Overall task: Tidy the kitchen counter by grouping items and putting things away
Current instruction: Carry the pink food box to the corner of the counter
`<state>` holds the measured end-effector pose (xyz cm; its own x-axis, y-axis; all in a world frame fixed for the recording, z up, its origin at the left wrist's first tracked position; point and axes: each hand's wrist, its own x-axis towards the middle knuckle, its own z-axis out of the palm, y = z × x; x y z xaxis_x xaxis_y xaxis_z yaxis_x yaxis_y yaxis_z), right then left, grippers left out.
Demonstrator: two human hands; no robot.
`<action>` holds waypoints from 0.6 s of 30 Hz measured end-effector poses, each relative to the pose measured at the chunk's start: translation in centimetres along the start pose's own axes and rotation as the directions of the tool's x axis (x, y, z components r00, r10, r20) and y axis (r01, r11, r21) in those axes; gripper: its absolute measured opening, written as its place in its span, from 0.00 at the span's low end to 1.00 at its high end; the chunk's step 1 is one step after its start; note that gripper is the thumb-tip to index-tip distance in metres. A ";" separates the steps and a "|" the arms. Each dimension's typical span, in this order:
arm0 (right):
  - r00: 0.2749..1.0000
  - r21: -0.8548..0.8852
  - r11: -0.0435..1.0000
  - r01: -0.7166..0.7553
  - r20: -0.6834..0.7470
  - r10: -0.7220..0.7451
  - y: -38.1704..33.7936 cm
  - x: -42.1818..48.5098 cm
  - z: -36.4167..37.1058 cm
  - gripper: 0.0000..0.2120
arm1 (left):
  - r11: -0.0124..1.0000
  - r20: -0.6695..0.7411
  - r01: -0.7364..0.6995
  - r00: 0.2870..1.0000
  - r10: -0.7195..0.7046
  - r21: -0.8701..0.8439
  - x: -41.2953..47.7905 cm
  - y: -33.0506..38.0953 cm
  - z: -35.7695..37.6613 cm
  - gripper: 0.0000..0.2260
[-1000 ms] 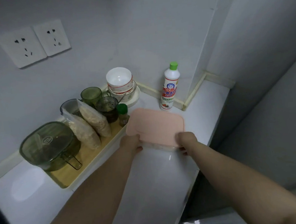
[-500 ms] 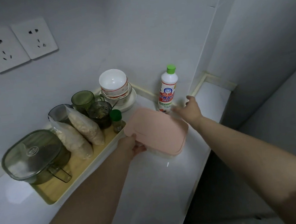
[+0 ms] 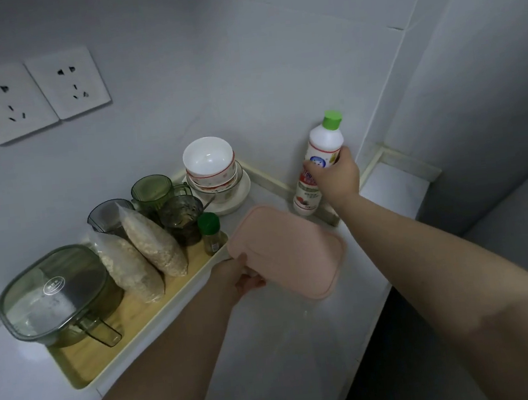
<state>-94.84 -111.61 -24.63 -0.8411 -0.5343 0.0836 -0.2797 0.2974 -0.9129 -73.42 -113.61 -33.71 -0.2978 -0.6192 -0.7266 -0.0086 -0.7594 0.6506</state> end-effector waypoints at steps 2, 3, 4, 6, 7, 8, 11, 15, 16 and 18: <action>0.999 -0.041 0.999 0.035 -0.030 -0.036 -0.8 0.0 -0.9 0.17 | 1.000 -0.006 0.007 1.000 -0.007 -0.001 0.1 0.0 0.2 0.08; 0.998 -0.065 0.997 0.045 -0.049 -0.048 -0.8 -0.1 -1.4 0.17 | 1.000 0.001 0.003 1.000 -0.003 -0.002 0.1 0.0 0.4 0.07; 0.996 -0.086 0.995 0.050 -0.076 -0.056 -0.8 -0.4 -1.8 0.17 | 1.000 -0.003 0.001 1.000 -0.001 -0.018 -0.1 0.2 0.7 0.07; 0.985 -0.121 0.992 0.047 -0.156 -0.066 0.0 -1.1 -2.7 0.17 | 1.000 -0.015 0.004 1.000 -0.004 -0.029 0.0 0.4 1.3 0.13; 0.980 -0.134 0.990 0.046 -0.186 -0.071 0.3 -1.4 -3.2 0.17 | 0.999 -0.027 0.009 1.000 -0.010 -0.045 0.1 0.6 1.6 0.14; 0.976 -0.146 0.988 0.045 -0.204 -0.075 0.8 -1.7 -3.6 0.17 | 0.998 -0.030 0.013 0.999 -0.014 -0.056 -0.2 1.0 1.9 0.14; 0.975 -0.194 0.980 0.047 -0.203 -0.087 1.8 -2.8 -4.8 0.19 | 0.996 -0.036 -0.018 0.999 0.015 -0.090 0.0 1.6 2.1 0.12; 0.967 -0.218 0.976 0.000 -0.248 -0.056 2.9 -4.3 -5.8 0.20 | 0.997 0.026 -0.005 1.000 0.007 -0.077 -0.2 -0.5 2.8 0.13; 0.967 -0.217 0.976 -0.024 -0.254 -0.033 3.3 -4.6 -6.0 0.20 | 0.999 0.051 0.006 0.999 -0.003 -0.044 -0.4 -1.2 3.3 0.14; 0.970 -0.211 0.975 -0.070 -0.243 0.017 4.0 -4.9 -6.5 0.19 | 1.000 0.035 -0.016 0.999 0.016 0.014 -0.2 -2.0 3.9 0.14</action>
<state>-94.85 -102.68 -26.10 -0.9332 -0.3206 0.1625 -0.3112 0.4944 -0.8116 -77.10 -111.19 -34.03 -0.3315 -0.6235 -0.7080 -0.0168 -0.7465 0.6652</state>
